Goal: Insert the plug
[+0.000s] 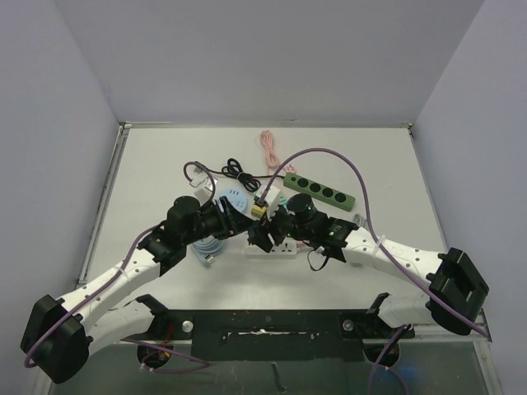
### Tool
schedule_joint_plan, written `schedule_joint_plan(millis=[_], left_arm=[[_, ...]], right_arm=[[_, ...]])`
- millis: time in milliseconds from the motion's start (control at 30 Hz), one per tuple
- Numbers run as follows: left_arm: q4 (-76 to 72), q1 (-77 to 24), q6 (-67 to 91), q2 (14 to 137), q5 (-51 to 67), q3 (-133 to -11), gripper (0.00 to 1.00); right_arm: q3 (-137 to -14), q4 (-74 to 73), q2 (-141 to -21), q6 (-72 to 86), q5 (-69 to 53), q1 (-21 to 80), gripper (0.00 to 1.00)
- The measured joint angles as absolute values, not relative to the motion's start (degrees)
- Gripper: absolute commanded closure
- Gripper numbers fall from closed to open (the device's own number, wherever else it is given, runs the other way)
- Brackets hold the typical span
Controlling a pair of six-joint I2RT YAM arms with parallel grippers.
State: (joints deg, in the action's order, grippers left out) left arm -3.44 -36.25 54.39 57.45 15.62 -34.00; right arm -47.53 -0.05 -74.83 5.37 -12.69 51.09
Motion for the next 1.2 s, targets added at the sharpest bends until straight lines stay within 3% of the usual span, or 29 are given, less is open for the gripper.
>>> schedule_joint_plan(millis=[167,267,433,600,800,933,1200], left_arm=[[-3.18,-36.27,54.83,57.80,17.91,-33.34,0.60],[-3.33,-36.18,55.37,58.11,18.76,-33.34,0.69],[-3.62,-35.70,55.24,58.83,19.44,-33.34,0.78],[-3.84,-34.30,53.52,57.78,21.56,-33.19,0.78],[-7.11,-29.63,52.42,53.36,24.38,-32.49,0.78],[-10.94,-28.71,52.31,50.98,27.44,-32.49,0.78],[-16.23,-28.71,54.74,47.59,32.86,-33.17,0.78]], right_arm=[[-47.57,1.50,-74.85,5.43,-12.45,51.09,0.52],[-47.57,1.65,-74.85,5.56,-12.23,51.07,0.49],[-47.57,2.02,-74.85,7.03,-12.10,50.70,0.22],[-47.90,1.83,-73.10,10.15,-15.09,49.87,0.09],[-47.40,1.26,-62.70,20.80,-16.78,45.39,0.09],[-43.13,8.29,-56.27,33.10,-19.00,38.92,0.12],[-41.89,20.84,-61.04,51.88,-25.45,39.94,0.20]])
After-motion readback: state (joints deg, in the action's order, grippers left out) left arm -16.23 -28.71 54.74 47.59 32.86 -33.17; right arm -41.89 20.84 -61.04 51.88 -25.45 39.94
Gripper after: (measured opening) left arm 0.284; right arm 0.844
